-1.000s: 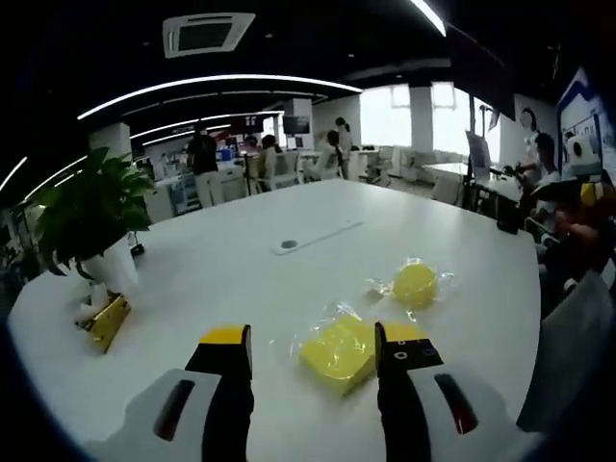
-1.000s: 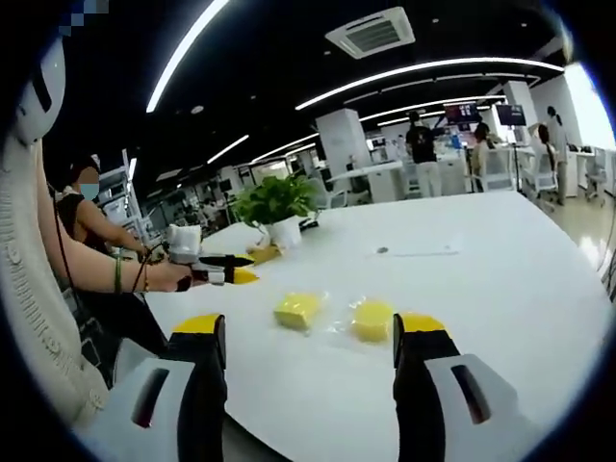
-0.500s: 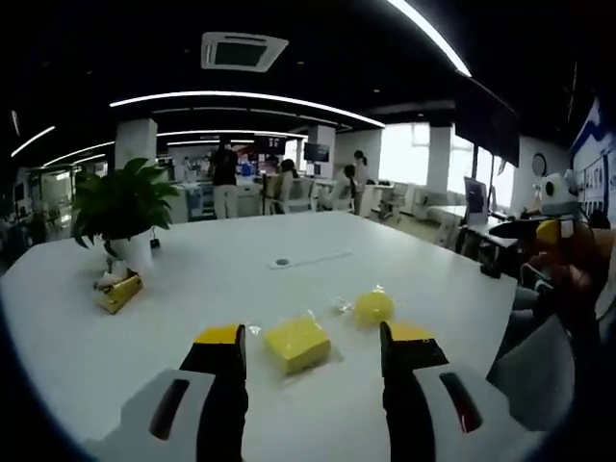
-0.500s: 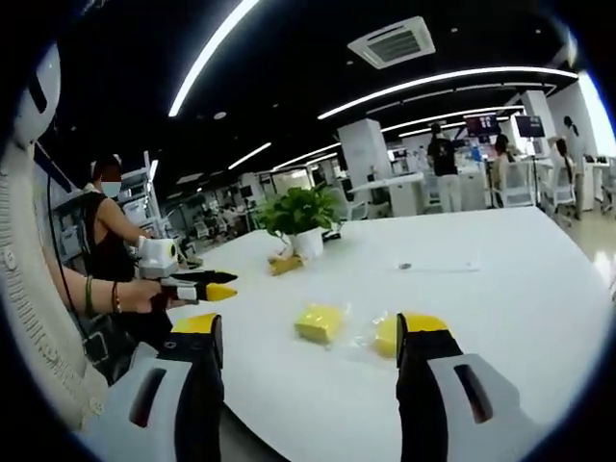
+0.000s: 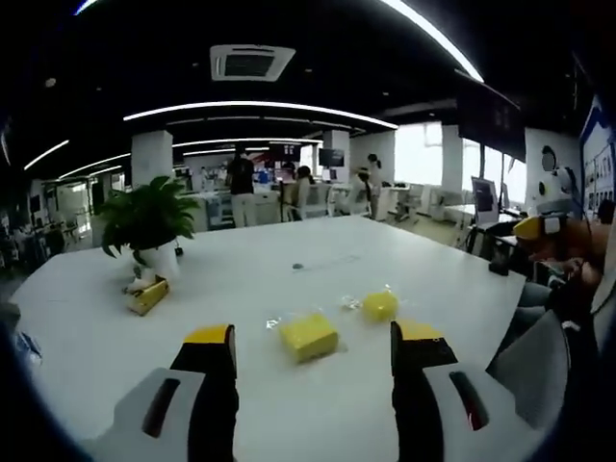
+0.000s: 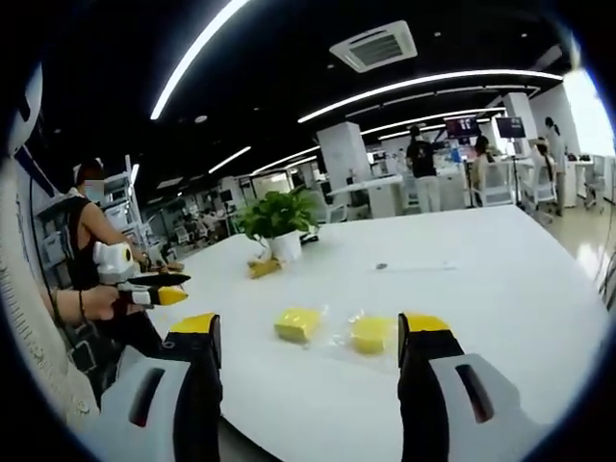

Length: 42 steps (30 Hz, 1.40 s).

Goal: Compare the silicone blocks by pressing each to a similar depth, holding the contact briefly, and releasing to observe deformation and rebound differences across the visible hardness samples.

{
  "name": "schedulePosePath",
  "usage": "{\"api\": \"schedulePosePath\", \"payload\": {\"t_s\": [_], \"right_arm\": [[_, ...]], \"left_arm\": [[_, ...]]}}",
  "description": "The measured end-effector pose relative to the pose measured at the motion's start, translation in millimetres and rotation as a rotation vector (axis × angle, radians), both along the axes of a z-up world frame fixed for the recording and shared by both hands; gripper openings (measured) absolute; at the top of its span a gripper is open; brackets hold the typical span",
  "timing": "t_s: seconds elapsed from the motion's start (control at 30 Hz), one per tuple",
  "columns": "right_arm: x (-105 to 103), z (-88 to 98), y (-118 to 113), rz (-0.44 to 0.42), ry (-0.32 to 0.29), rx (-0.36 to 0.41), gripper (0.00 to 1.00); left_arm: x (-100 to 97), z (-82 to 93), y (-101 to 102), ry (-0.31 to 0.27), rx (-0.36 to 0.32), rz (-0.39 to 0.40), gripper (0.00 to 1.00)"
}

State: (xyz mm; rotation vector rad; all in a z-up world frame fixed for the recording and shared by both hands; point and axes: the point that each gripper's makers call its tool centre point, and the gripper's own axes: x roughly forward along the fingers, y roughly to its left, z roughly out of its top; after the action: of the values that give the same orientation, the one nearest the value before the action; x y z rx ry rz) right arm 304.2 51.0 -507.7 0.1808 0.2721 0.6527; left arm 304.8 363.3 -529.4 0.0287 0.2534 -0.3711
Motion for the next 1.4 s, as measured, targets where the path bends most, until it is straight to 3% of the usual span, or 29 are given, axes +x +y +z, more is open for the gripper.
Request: {"api": "schedulePosePath", "payload": {"t_s": [0.33,0.6,1.07,1.23,1.4], "right_arm": [[-1,-0.2,-22,-0.052,-0.001,-0.019,0.69],[-1,-6.3,-27,-0.063,0.038,-0.009,0.74],[-3,-8.6,-28,-0.044,0.038,-0.019,0.75],[-1,-8.8,-30,-0.041,0.04,-0.008,0.74],[4,-9.1,-31,-0.033,0.037,0.001,0.74]], "left_arm": [[-2.9,4.7,9,0.003,-0.013,0.007,0.65],[-2.5,4.4,11,0.035,-0.021,0.022,0.73],[-4.1,0.7,1,0.072,-0.024,-0.008,0.73],[1.0,8.3,-10,0.113,-0.114,-0.024,0.7],[13.6,16.9,-34,0.197,-0.212,-0.083,0.72]]}}
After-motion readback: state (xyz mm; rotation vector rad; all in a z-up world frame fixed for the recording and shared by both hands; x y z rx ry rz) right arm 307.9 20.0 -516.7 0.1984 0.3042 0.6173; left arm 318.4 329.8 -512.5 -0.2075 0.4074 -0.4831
